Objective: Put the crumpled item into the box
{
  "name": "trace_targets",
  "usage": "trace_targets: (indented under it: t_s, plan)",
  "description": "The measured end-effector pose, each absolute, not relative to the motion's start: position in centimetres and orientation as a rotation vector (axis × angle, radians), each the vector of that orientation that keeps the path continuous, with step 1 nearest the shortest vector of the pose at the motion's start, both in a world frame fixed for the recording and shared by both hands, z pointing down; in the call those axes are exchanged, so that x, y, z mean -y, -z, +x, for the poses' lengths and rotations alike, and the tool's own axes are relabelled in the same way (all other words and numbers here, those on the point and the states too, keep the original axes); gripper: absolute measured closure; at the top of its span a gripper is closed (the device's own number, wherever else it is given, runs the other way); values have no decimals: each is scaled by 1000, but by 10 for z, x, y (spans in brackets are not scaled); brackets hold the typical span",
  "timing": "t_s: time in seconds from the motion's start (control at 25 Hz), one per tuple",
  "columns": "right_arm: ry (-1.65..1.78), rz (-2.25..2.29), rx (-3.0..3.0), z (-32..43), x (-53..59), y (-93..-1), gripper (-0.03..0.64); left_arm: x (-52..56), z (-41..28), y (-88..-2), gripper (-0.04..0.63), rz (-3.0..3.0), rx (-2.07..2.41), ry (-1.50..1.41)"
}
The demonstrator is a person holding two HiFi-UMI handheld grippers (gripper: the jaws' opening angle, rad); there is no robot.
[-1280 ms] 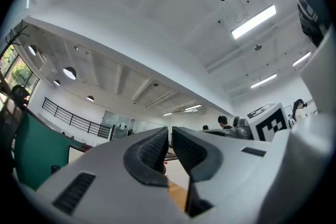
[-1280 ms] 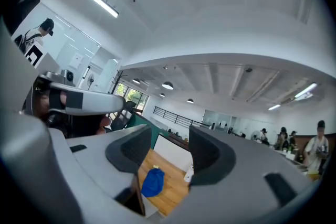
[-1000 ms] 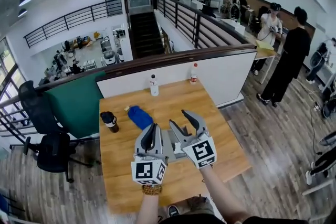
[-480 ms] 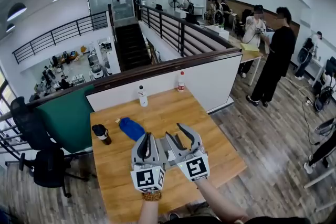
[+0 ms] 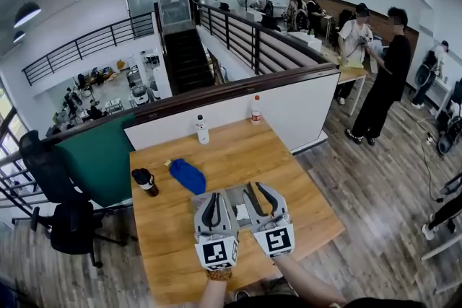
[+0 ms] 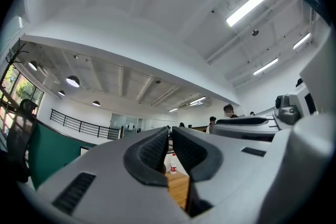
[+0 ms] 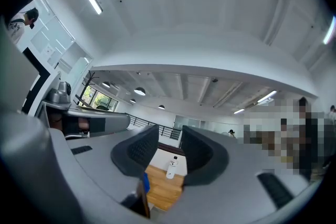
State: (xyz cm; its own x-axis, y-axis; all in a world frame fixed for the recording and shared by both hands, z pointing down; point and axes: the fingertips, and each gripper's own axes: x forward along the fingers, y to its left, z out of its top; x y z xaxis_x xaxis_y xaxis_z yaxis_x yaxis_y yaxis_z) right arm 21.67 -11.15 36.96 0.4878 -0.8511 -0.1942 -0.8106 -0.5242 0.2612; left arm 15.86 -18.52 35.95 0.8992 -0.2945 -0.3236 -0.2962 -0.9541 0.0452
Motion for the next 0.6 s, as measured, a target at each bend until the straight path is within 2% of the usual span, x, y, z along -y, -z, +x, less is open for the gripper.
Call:
trace_targets:
  t_s: [0.6]
  plan:
    - [332, 2517, 1514, 188, 112, -423, 503, 166, 142, -405, 554, -3028, -493, -405]
